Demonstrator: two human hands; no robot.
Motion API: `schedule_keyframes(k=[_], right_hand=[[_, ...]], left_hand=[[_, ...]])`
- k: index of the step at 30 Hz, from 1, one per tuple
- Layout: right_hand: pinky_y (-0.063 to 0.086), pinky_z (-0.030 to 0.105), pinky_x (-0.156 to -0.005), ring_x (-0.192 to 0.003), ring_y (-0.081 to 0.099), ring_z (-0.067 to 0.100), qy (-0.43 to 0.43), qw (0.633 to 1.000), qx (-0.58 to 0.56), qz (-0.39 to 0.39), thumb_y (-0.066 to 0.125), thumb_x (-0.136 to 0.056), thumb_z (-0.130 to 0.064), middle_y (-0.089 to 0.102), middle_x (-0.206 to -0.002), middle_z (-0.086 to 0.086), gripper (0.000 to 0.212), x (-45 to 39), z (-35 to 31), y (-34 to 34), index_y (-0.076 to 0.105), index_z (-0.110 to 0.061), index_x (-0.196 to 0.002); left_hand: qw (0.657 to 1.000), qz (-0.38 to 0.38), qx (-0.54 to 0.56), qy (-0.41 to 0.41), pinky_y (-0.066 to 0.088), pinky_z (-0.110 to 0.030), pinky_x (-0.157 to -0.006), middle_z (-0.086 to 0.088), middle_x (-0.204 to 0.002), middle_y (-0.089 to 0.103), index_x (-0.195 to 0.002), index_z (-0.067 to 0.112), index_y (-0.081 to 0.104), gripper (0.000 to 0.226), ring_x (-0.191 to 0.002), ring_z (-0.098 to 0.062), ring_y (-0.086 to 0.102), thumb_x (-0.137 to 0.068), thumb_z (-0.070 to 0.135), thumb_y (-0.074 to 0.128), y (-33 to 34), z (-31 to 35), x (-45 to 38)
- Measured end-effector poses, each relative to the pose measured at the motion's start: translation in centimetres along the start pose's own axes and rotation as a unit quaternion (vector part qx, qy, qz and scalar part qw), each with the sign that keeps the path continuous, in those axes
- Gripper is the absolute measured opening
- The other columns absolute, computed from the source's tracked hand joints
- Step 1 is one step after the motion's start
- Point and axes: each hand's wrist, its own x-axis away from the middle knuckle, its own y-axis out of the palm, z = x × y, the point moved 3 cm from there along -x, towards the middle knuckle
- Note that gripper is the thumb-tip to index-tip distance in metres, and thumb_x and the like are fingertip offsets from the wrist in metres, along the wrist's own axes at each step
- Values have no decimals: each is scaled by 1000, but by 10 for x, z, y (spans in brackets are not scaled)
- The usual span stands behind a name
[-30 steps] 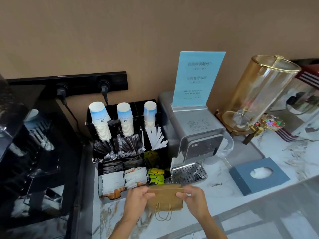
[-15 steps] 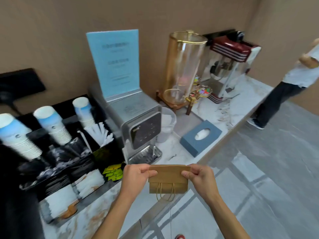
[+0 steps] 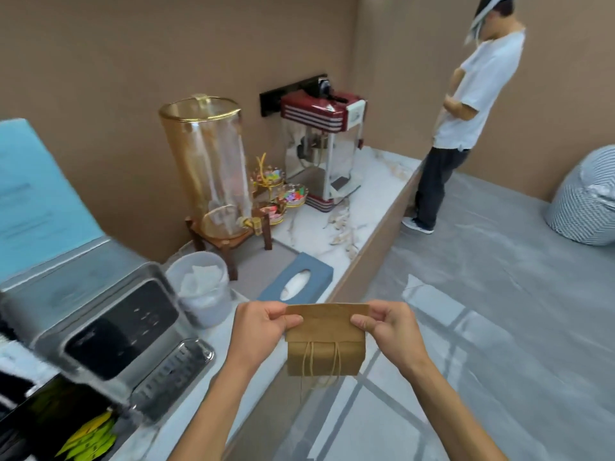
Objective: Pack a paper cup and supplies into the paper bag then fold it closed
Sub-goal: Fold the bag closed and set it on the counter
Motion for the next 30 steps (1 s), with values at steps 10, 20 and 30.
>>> schedule_keyframes(k=[10,20,30], right_hand=[[59,47,-82,-79,76,20,21,999,-10,46,77,-81,-9,79,-77,1,6,-73,26,-74,76,-4,-79],[58,37,-69,-69,72,23,19,998,-1,60,76,-82,-9,77,-68,3,15,-224,48,-133,73,-10,-67],[47,14,-59,-51,61,-1,29,998,-5,51,74,-83,-4,70,-54,-9,25,-405,59,-185,70,-12,-59]], left_hand=[[999,-33,13,24,39,-26,-58,1,-56,51,-59,1,68,28,-55,-10,43,-74,18,84,77,37,-85],[996,-38,34,74,24,-28,-54,3,-51,27,-44,7,40,54,-55,-13,24,-73,10,85,152,56,-241],[997,-15,17,67,25,-28,-51,9,-48,25,-40,18,39,57,-51,-10,24,-72,9,86,214,81,-416]])
